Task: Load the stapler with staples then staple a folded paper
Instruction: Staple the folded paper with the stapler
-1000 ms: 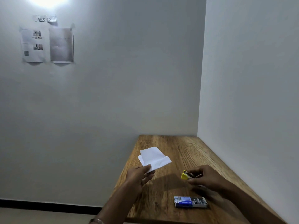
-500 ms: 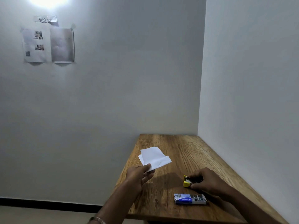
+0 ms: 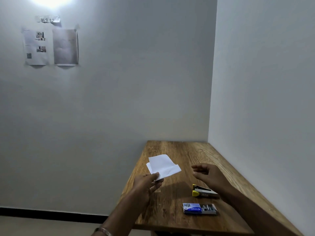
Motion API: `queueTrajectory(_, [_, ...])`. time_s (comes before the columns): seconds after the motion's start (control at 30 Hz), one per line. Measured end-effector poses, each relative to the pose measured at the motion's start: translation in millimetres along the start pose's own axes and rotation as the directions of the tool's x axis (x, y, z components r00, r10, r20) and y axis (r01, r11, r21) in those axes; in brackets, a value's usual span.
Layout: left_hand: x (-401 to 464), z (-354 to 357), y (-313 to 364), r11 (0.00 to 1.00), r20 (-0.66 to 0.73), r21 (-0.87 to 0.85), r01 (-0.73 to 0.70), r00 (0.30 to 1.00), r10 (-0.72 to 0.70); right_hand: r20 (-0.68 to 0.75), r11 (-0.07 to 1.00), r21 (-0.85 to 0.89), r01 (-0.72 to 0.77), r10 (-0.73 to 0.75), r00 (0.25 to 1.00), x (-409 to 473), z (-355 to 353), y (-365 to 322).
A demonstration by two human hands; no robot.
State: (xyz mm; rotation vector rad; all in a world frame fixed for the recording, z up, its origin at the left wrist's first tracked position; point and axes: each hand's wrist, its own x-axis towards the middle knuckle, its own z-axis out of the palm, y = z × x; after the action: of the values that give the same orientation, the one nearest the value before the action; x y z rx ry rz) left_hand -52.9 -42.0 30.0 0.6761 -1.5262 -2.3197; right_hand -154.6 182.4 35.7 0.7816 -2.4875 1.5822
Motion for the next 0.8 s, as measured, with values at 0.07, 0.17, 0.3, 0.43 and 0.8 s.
queueTrajectory(0.07, [-1, 1, 0, 1.0, 0.005, 0.004, -0.002, 1.0, 0.002, 0.047, 1.0, 0.02, -0.015, 0.014, 0.999, 5, 7, -10])
queueTrajectory(0.17, [-1, 1, 2, 1.0, 0.02, 0.011, 0.0, 1.0, 0.0, 0.077, 0.996, 0.066, -0.056, 0.051, 0.996, 12, 19, -23])
queueTrajectory(0.3, [0, 0, 3, 1.0, 0.02, 0.011, -0.006, 1.0, 0.005, 0.07, 0.989, 0.129, -0.077, 0.068, 0.995, 16, 30, -32])
queueTrajectory(0.43, [3, -4, 8, 1.0, -0.009, 0.002, -0.016, 1.0, 0.016, 0.078, 0.989, 0.134, -0.067, 0.057, 0.995, 16, 37, -34])
queueTrajectory(0.8, [13, -18, 21, 0.973, -0.009, 0.084, -0.214, 0.976, 0.215, 0.052, 0.978, 0.188, -0.092, 0.084, 0.995, 19, 53, -44])
